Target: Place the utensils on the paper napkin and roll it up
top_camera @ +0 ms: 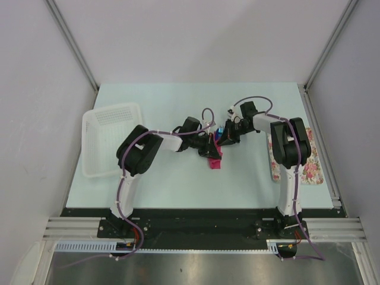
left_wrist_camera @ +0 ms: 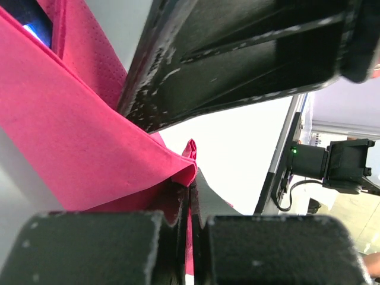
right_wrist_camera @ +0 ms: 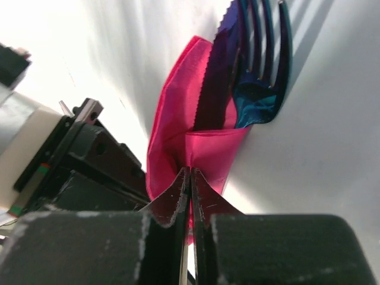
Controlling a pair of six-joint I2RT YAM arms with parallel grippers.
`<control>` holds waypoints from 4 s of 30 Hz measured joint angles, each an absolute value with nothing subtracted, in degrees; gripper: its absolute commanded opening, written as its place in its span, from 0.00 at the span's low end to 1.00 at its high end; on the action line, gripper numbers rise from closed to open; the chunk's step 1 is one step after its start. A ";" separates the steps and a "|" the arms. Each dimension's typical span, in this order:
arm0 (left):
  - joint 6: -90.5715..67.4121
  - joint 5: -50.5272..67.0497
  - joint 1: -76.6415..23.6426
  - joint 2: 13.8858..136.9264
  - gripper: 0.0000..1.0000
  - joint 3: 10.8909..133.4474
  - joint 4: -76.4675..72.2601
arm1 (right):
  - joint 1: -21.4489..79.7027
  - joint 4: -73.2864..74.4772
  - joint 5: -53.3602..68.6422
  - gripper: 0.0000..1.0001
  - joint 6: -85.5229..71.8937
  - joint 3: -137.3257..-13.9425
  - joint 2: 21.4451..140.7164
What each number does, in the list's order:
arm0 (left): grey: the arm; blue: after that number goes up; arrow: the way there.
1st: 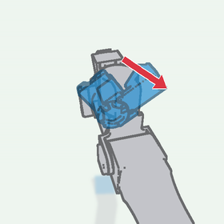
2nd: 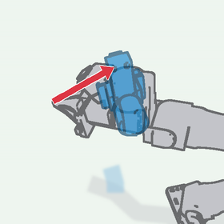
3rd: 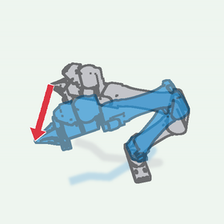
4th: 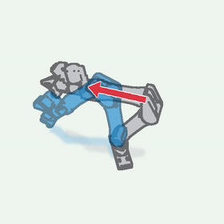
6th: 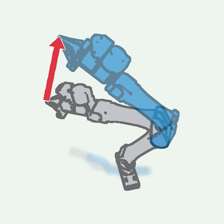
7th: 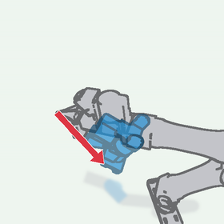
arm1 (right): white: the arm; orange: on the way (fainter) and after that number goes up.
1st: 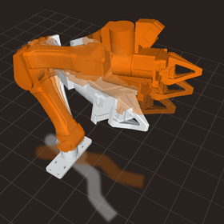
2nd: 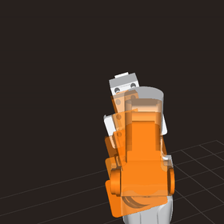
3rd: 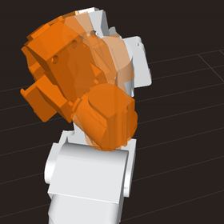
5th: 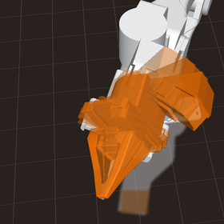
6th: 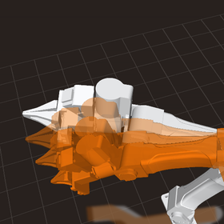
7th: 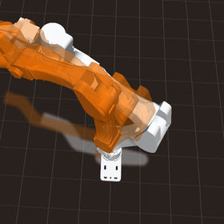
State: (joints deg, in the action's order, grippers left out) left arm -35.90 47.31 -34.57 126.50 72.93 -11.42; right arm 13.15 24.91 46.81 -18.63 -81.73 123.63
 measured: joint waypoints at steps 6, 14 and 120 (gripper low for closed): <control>-34.98 47.79 -34.41 126.50 0.00 73.01 -11.22 | 13.08 23.66 47.90 0.02 -19.62 -81.62 125.16; -34.52 48.40 -34.39 126.32 0.01 73.36 -11.31 | 12.78 22.22 48.53 0.00 -20.73 -80.68 125.27; -43.66 54.28 -34.79 115.77 0.44 58.89 -33.43 | 10.52 30.41 47.66 0.00 -10.76 -79.92 124.09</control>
State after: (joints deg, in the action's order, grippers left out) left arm -43.66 54.28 -34.79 115.77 58.89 -33.43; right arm 10.52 30.41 47.66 -10.76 -79.92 124.09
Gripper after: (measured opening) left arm 0.481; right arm 0.009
